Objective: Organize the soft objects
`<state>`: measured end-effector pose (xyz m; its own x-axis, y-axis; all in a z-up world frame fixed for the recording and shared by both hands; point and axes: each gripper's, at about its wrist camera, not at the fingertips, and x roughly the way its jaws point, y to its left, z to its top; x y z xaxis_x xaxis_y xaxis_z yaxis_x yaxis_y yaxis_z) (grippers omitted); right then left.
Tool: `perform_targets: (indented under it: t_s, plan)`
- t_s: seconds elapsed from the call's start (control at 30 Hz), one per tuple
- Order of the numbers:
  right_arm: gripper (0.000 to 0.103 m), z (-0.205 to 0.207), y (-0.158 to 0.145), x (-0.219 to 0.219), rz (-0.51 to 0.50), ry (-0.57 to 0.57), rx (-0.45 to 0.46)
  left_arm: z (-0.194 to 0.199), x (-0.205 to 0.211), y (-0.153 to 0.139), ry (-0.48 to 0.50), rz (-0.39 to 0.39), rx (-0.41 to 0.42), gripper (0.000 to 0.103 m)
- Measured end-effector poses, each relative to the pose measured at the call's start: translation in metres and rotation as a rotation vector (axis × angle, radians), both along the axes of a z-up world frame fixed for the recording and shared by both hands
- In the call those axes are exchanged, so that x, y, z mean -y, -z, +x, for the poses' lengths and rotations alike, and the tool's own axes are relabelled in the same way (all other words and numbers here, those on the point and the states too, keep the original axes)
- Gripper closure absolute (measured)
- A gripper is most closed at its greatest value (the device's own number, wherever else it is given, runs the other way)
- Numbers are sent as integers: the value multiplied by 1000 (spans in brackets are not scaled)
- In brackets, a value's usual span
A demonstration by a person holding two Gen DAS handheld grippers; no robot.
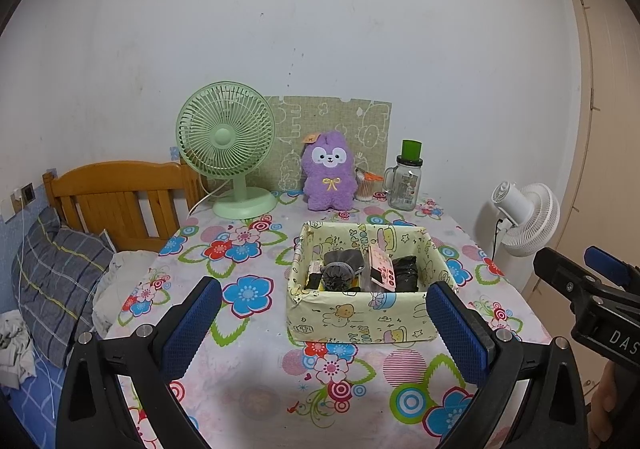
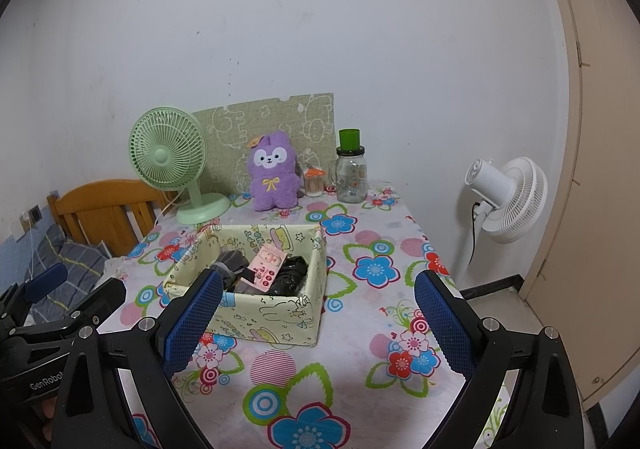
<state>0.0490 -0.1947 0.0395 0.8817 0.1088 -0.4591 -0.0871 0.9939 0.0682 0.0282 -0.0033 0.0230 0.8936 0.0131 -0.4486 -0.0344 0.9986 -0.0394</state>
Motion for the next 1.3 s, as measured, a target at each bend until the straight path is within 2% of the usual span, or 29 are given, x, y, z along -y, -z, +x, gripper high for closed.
perform_targets:
  t_s: [1.3]
  plan:
    - [5, 2, 2, -1, 3, 0, 1, 2, 1, 6, 6, 12, -4, 0]
